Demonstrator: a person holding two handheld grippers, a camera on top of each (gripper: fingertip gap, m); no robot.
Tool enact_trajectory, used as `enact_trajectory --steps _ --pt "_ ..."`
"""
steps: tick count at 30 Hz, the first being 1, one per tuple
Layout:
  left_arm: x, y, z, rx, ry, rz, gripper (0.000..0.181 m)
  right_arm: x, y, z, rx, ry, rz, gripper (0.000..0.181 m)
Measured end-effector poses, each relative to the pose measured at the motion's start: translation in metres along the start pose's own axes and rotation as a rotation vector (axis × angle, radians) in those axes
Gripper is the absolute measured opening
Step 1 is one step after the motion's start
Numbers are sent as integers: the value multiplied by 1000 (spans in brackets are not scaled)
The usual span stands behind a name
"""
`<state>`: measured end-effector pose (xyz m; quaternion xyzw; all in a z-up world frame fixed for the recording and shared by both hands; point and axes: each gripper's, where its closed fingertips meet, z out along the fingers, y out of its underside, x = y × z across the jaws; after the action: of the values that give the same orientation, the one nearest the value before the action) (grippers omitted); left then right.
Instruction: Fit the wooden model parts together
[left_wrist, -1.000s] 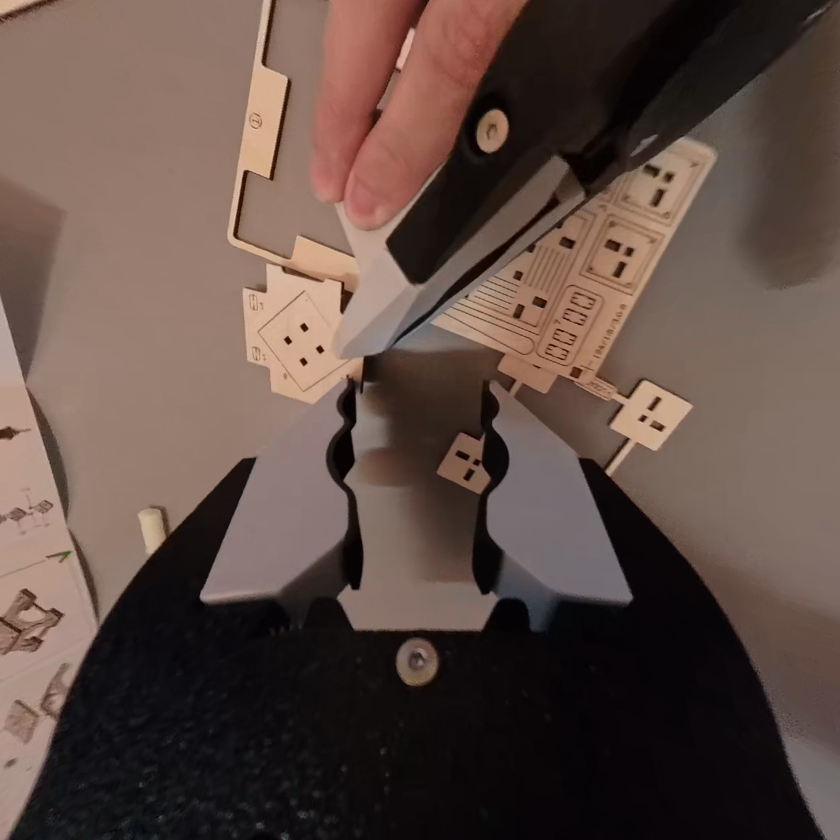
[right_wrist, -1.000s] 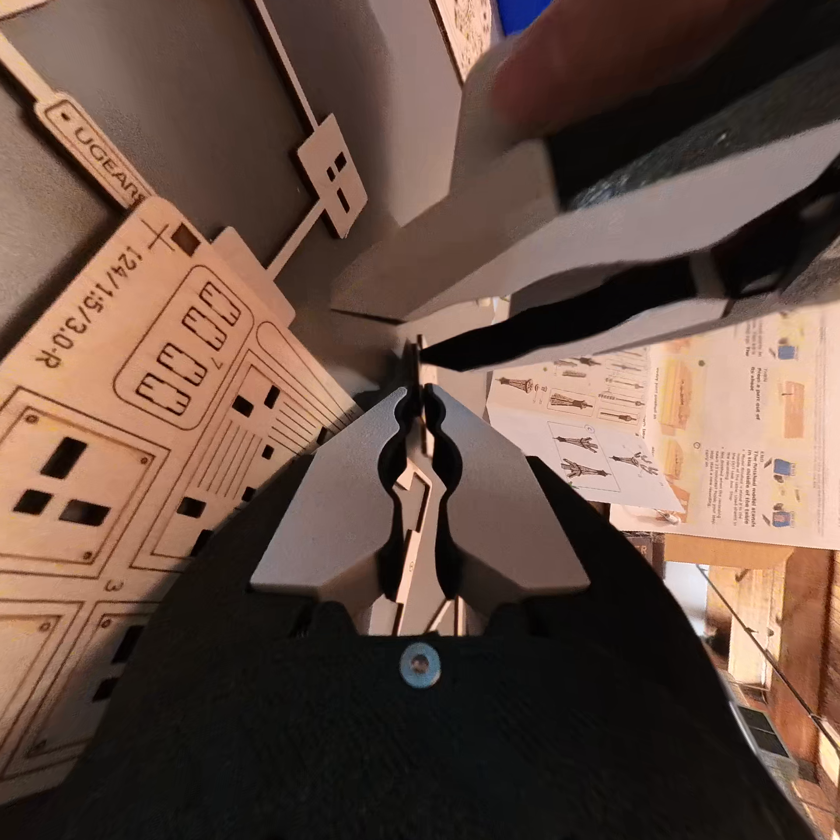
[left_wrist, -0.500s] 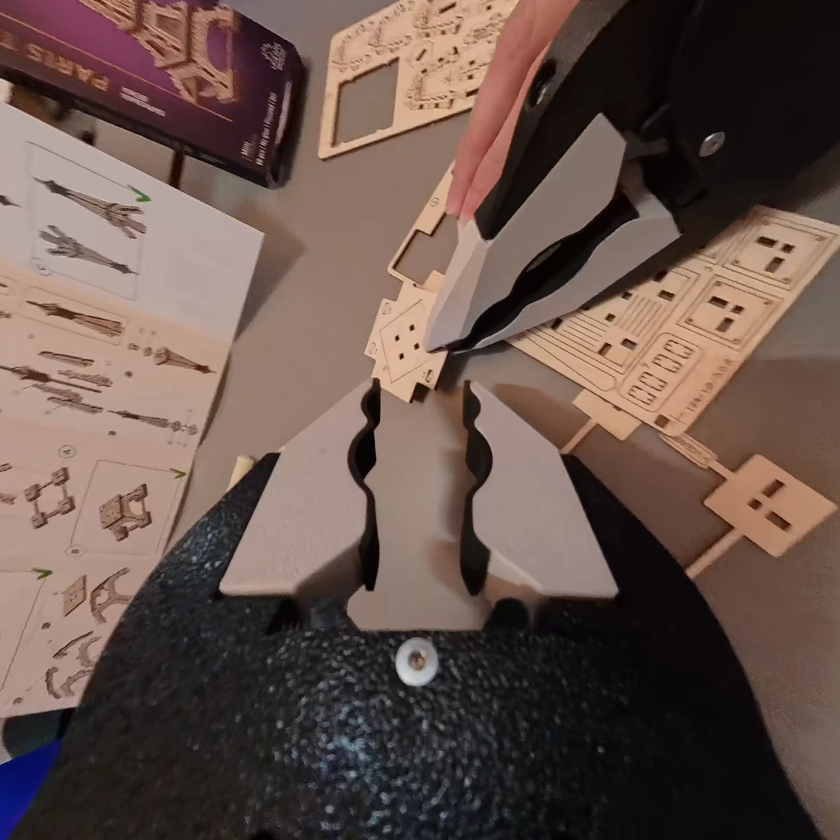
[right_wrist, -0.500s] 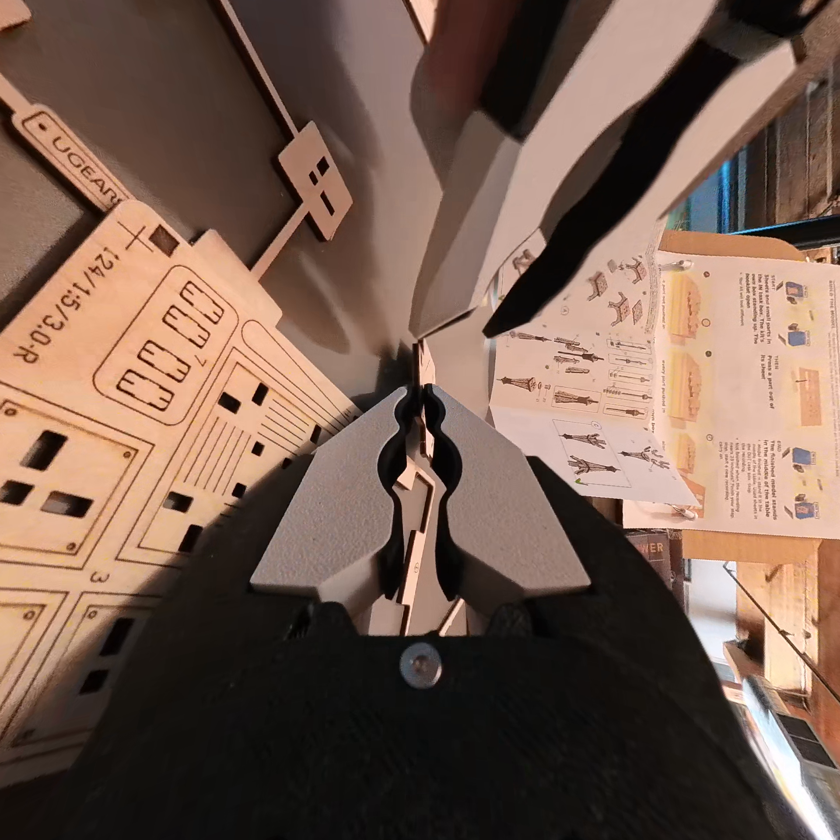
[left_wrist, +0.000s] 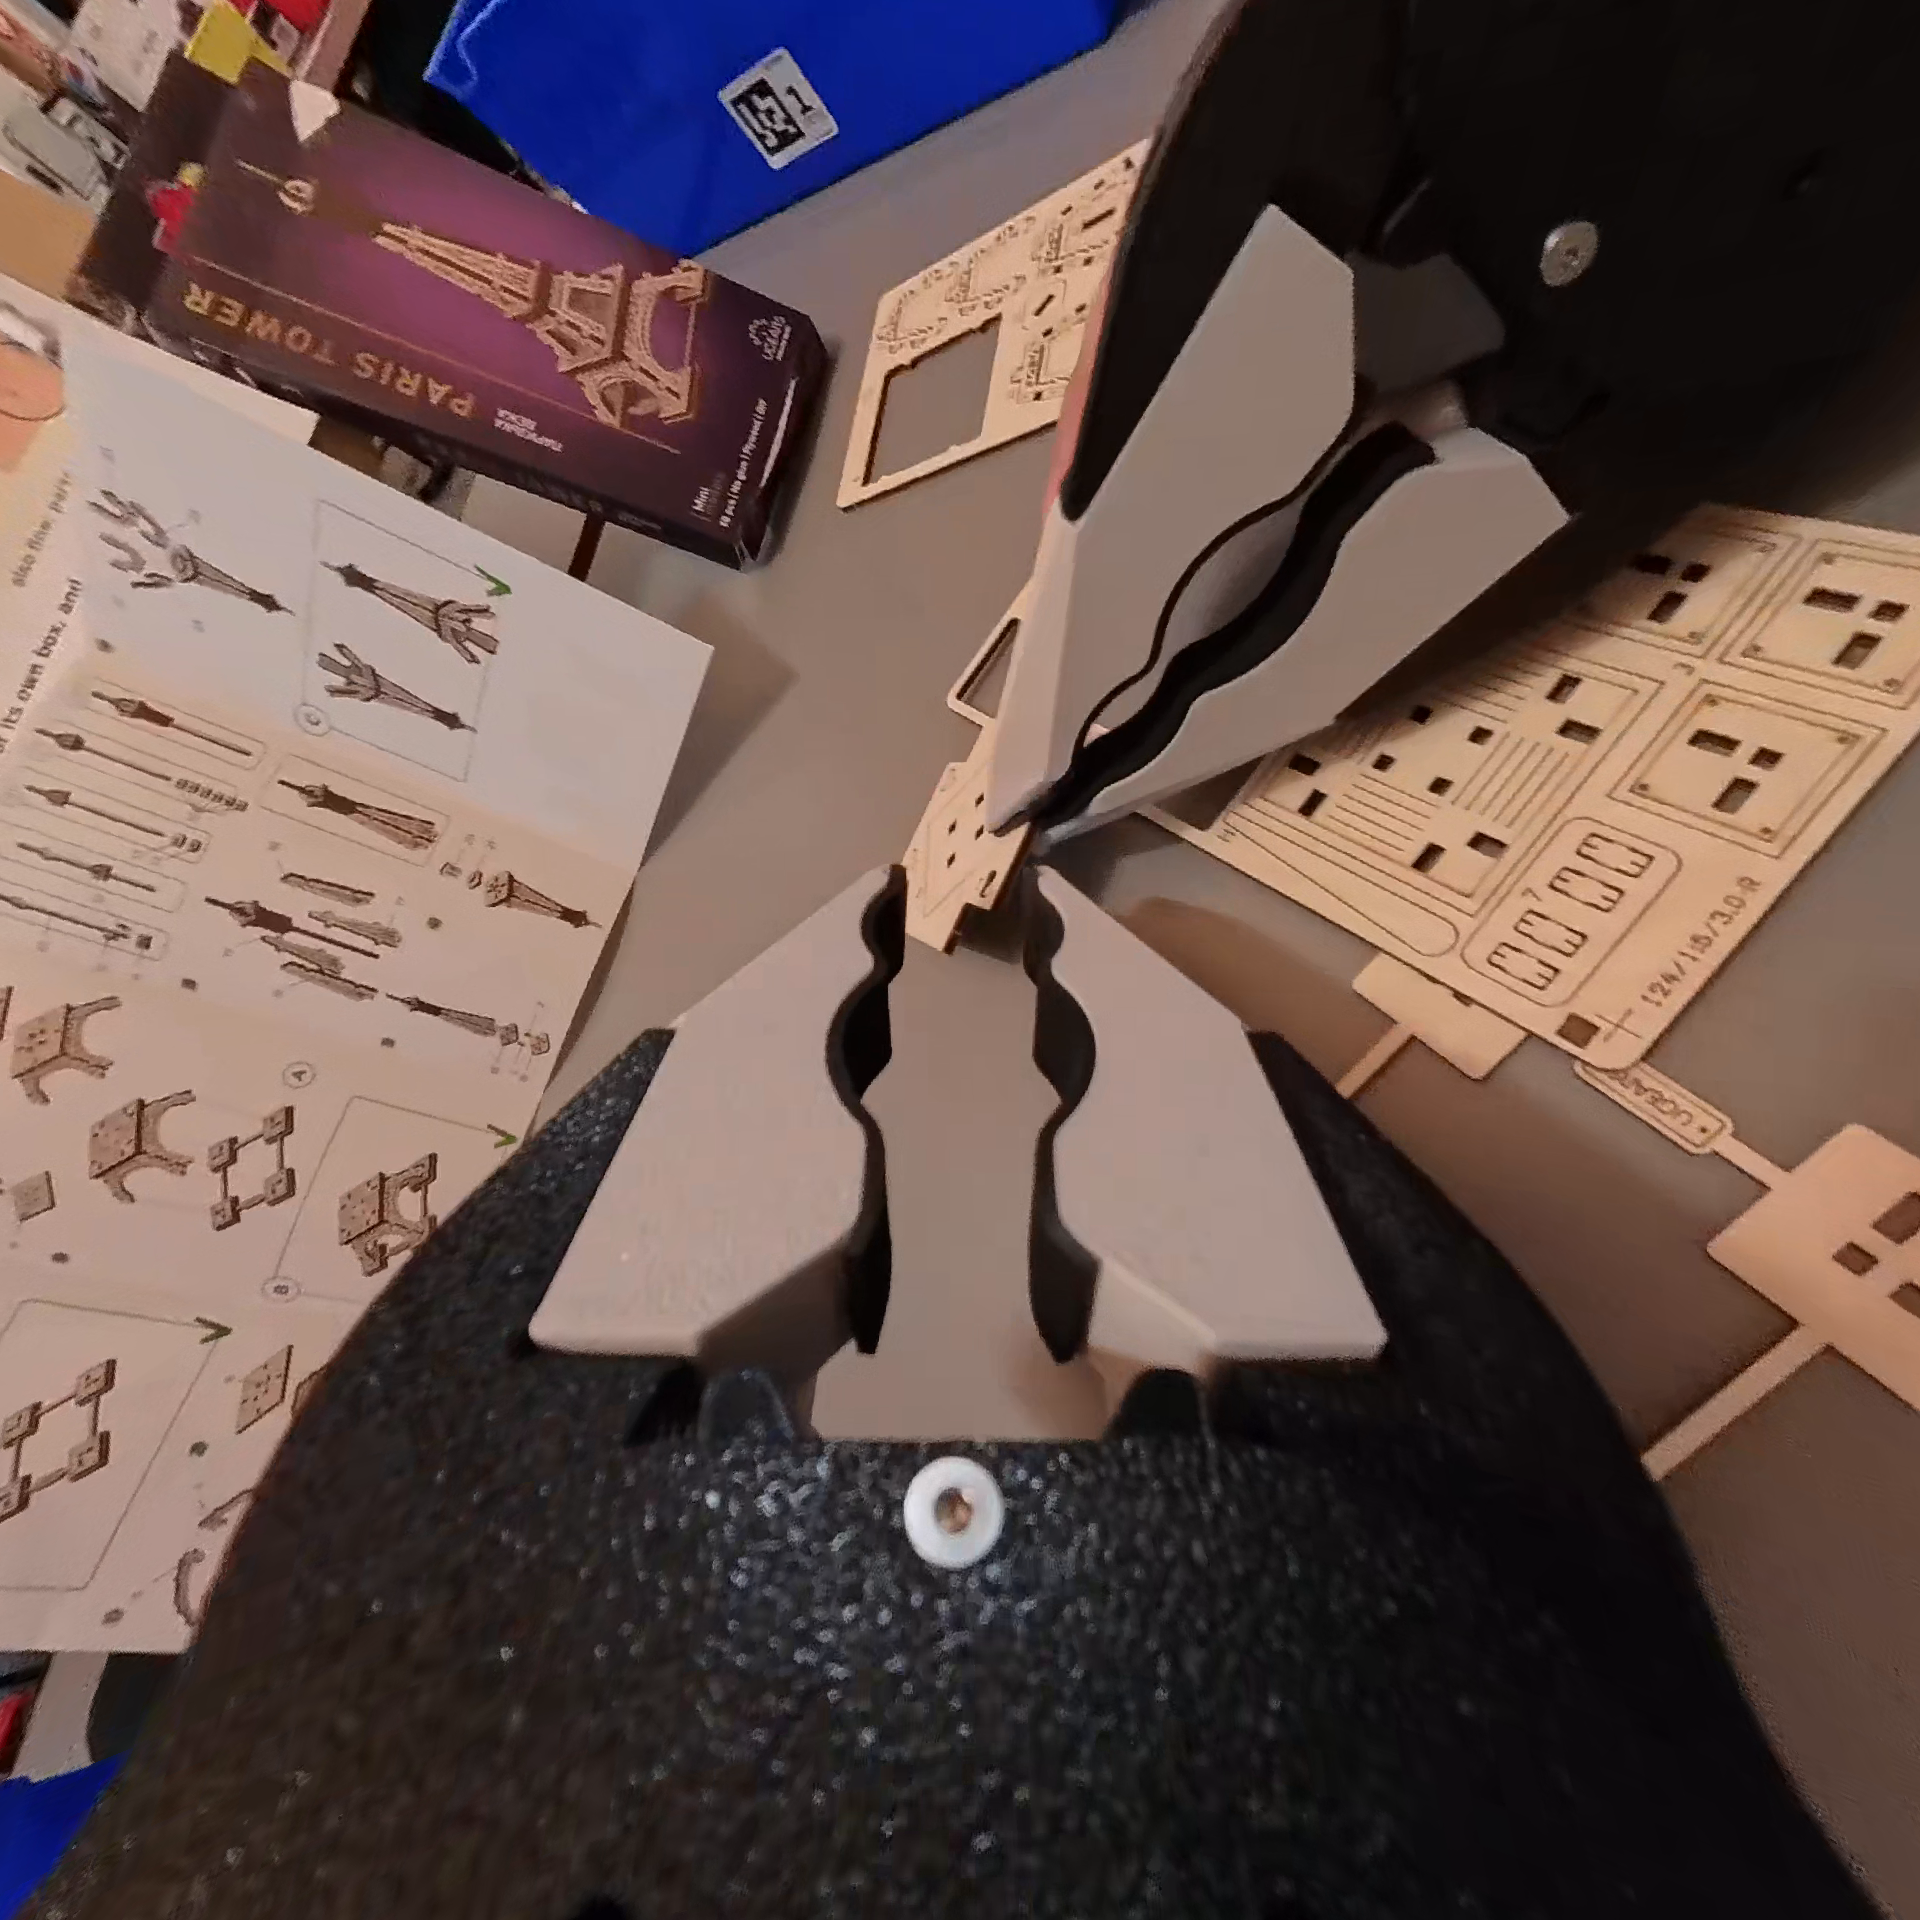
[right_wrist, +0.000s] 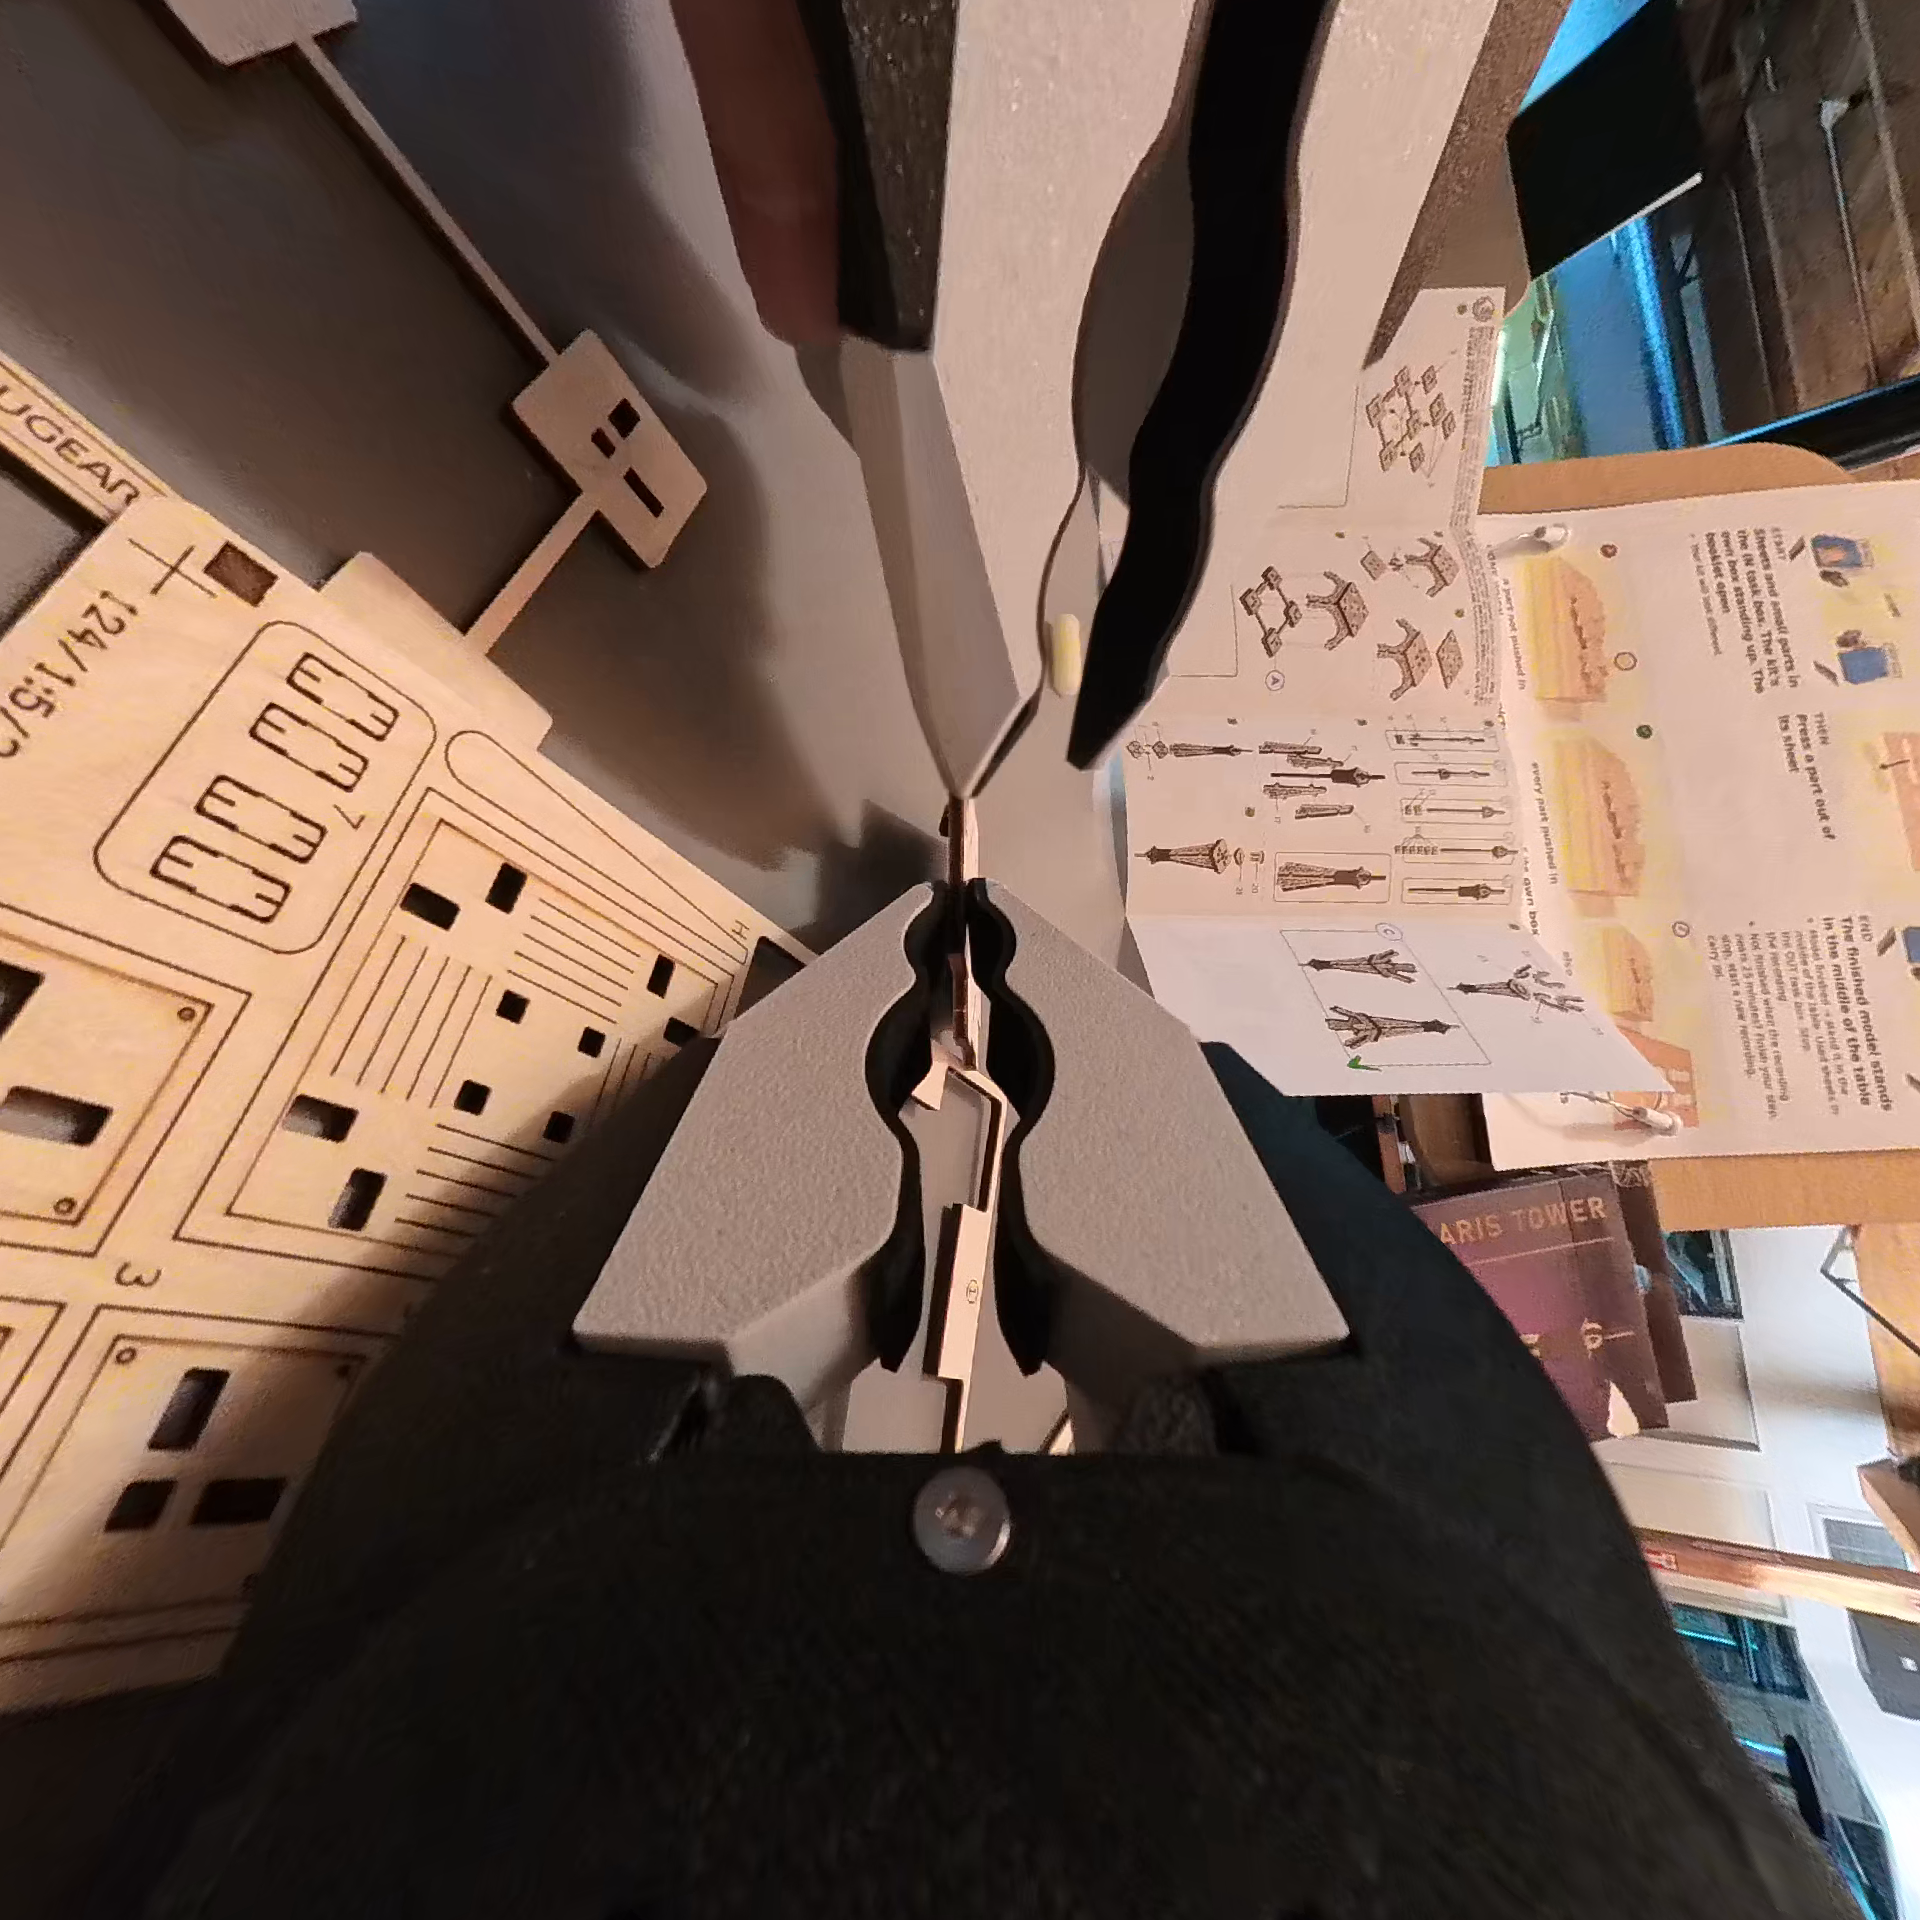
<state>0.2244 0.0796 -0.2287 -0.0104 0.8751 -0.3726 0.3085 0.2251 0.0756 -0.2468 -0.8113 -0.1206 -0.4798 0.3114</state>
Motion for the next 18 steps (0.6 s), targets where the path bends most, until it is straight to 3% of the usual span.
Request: enact_trajectory --steps 6,11,14,18 --pt "5 16 5 -66 39 87 17 -4 -1 -1 1 -14 -31 2" --pt "14 7 3 -68 204 82 15 -8 -2 -1 -18 -26 -100 2" --pt "21 13 4 -151 330 92 13 -8 -2 -1 -24 -26 -116 2" --pt "18 17 9 -186 352 132 4 -9 -3 -1 -24 -28 -114 2"
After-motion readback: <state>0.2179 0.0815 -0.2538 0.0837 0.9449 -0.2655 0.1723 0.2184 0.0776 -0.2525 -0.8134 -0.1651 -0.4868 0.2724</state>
